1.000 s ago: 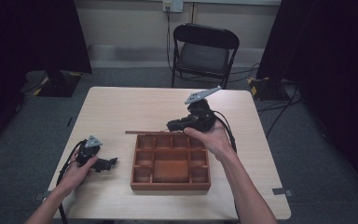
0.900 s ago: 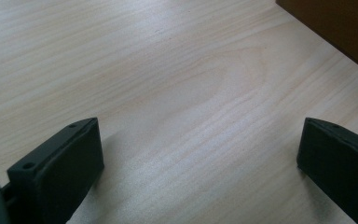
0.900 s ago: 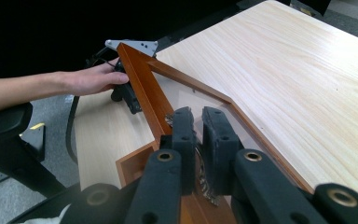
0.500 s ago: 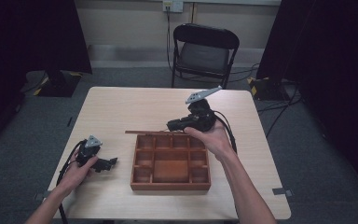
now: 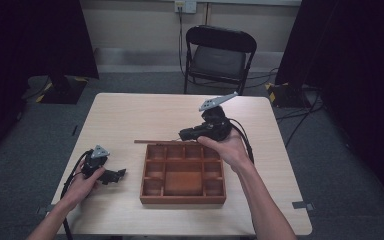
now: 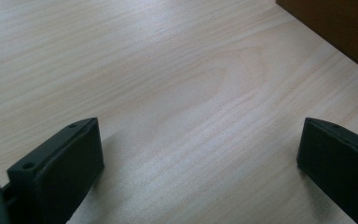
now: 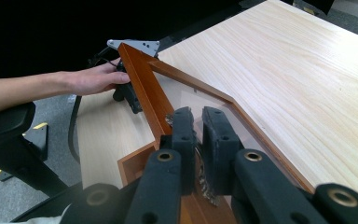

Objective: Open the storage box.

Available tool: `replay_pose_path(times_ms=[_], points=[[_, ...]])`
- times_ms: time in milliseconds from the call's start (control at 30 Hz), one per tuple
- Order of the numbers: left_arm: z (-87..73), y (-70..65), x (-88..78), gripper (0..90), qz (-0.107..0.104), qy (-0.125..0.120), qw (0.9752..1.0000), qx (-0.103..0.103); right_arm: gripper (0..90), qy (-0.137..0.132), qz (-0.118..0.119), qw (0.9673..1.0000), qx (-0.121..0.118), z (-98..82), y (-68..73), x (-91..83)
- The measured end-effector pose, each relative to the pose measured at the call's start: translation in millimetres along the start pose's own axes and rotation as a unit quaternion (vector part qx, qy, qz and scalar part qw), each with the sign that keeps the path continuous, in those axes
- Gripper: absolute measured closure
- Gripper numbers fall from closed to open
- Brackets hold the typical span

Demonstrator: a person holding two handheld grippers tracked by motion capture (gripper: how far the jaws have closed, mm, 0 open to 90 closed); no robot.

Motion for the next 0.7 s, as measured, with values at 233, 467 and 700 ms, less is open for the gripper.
replay_pose_path(times_ms=[233,467,700], points=[[0.1,0.0,0.1,0.0,0.000,-0.001,1.0000,0.000,83.8,-0.001,0.000,1.0000,0.001,-0.3,0.0,0.1],[0.1,0.0,0.0,0.0,0.000,-0.001,1.0000,0.000,83.8,0.000,0.001,1.0000,0.002,-0.5,0.1,0.1],[0.0,0.1,-0.1,0.0,0.000,0.000,1.0000,0.000,83.8,0.000,0.002,1.0000,0.001,-0.3,-0.1,0.0]])
Point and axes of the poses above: each handheld gripper's, and its own axes: x roughly forward along the jaws, z roughly out of its top, y roughly to its left, the point moved 9 cm from there along x, roughly forward along the jaws, and after that the axes turned 5 degrees about y, right-handed, at the moved point
